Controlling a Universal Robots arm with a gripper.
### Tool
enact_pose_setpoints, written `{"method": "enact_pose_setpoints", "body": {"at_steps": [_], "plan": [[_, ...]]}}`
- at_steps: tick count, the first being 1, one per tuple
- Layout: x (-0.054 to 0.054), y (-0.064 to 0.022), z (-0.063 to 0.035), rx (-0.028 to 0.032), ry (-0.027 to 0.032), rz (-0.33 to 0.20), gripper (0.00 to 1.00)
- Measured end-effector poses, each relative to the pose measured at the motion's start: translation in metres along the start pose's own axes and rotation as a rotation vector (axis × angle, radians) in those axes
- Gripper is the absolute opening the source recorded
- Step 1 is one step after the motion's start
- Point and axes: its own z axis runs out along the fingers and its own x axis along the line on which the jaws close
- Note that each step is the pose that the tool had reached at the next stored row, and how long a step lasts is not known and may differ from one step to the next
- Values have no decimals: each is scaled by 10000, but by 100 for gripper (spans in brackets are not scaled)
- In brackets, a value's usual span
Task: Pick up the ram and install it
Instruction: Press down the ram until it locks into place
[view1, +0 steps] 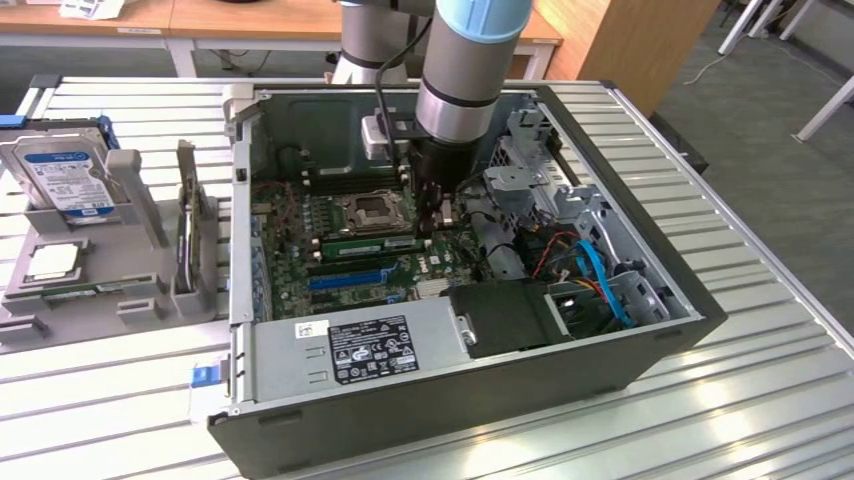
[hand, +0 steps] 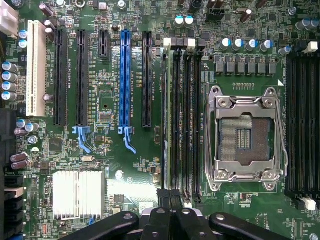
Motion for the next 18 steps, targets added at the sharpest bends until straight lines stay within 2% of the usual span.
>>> {"method": "enact_pose_setpoints", "body": {"at_steps": [18], "plan": [[0, 0, 17, 0, 0, 0, 10]]}}
